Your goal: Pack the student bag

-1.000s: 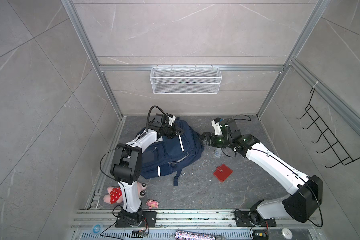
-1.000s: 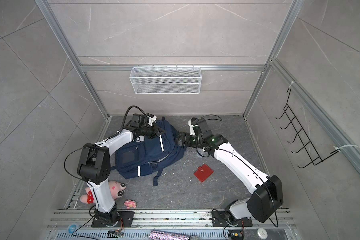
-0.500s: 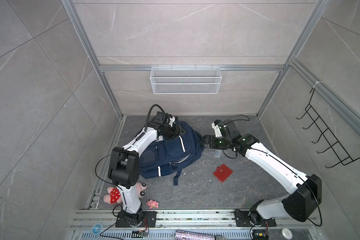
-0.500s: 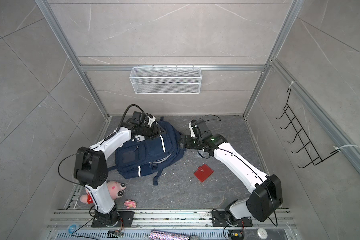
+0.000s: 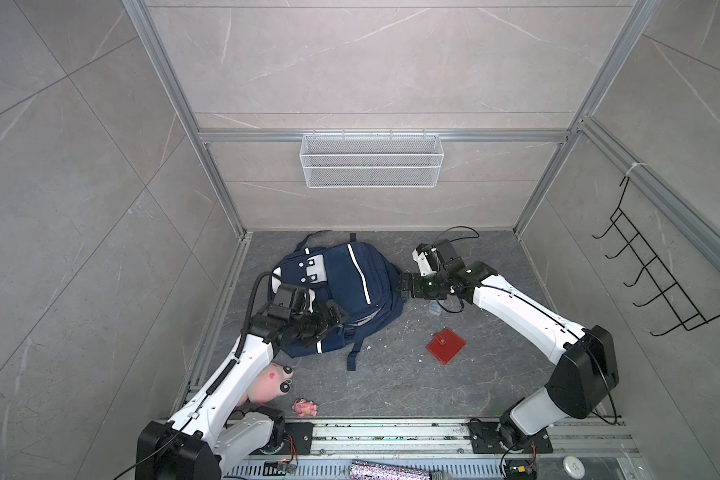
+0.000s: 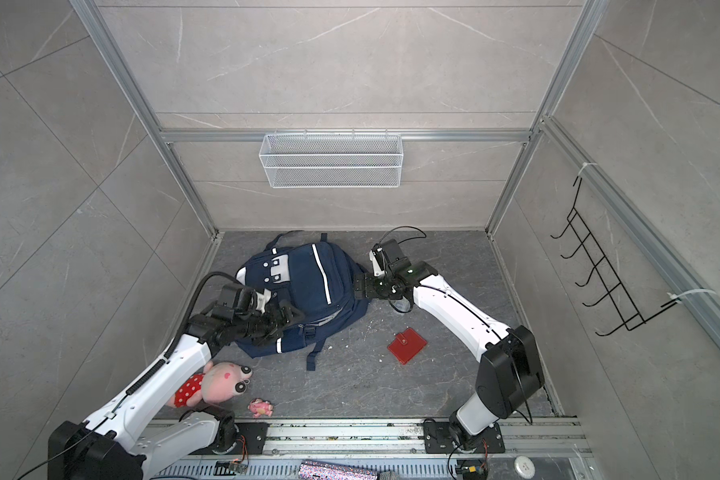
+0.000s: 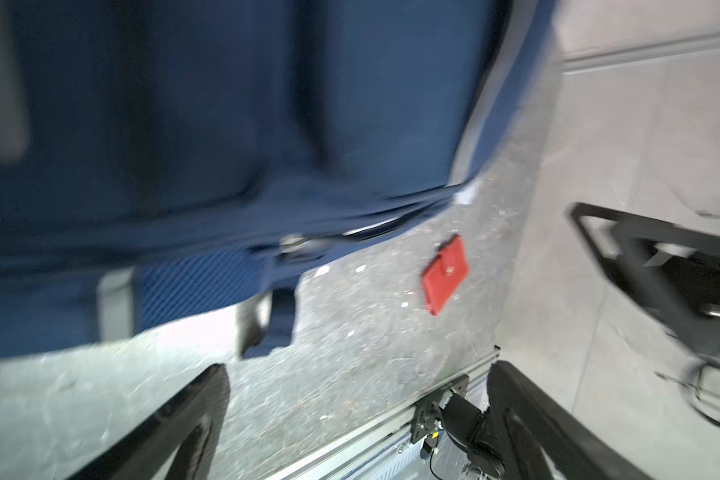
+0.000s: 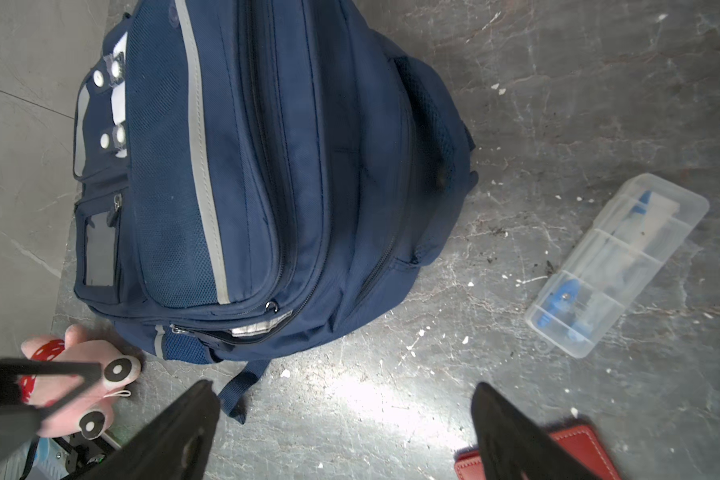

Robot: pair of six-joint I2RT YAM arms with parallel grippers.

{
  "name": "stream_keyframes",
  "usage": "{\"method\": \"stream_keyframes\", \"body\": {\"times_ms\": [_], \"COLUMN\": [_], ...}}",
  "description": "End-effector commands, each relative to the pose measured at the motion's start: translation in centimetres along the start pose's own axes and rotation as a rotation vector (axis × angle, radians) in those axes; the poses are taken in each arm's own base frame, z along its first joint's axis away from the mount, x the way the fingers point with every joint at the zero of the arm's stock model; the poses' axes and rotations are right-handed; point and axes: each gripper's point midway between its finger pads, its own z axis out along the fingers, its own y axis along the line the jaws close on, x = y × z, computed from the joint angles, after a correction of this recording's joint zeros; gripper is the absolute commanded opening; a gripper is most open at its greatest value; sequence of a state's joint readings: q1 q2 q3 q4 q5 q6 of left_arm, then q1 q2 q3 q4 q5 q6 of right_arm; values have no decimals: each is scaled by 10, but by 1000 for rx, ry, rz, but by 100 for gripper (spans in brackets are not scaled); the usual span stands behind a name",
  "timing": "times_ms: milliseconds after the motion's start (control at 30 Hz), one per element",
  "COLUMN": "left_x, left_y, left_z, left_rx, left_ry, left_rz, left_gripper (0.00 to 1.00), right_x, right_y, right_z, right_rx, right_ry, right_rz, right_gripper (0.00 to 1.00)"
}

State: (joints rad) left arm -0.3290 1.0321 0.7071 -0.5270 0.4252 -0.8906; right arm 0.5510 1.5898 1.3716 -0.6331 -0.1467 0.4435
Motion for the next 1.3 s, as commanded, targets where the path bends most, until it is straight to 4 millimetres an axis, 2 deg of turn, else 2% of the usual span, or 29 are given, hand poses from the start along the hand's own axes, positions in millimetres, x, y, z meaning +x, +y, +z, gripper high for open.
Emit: {"method": "stream_keyframes", "body": {"times_ms": [0,67,233,533,633,767,833,933,1000,1033,1067,1100,1267], "left_x": [-1,-1,-20,-46,-53,-62,-64,-64,-59,-56,-52,-47,-31], "left_y": [16,31,56,59,60,57,53,49,48,46,45,44,37], "left_z": [3,8,25,54,66,76,77,71,60,52,44,36,7], "left_rx": [22,14,66,12,35,87,93,77,49,39,33,31,47], "left_ry": [-58,-74,-142,-125,-133,-147,-137,-132,-135,-137,-138,-139,-116], "left_rz": [-177,-236,-387,-345,-376,-405,-382,-353,-327,-318,-313,-315,-316], "left_gripper": [100,99,99,98,93,76,73,73,75,80,96,99,99], "right_x": [-9,-10,-13,-1,4,2,7,13,15,15,16,17,16], "right_y": [6,8,8,1,-2,11,12,14,16,19,20,20,26], "right_z": [1,5,9,8,5,-6,-8,-8,-7,-8,-7,-6,-5], "right_rx": [-16,-18,-10,-2,8,-95,-119,-134,-136,-132,-120,-107,-107], "right_ry": [2,16,18,25,20,-60,-68,-56,-43,-37,-24,-13,-17], "right_rz": [-31,-37,-31,21,29,8,2,-10,-30,-42,-59,-72,-80], "right_gripper": [96,96,96,97,97,97,97,97,96,96,96,96,96]}}
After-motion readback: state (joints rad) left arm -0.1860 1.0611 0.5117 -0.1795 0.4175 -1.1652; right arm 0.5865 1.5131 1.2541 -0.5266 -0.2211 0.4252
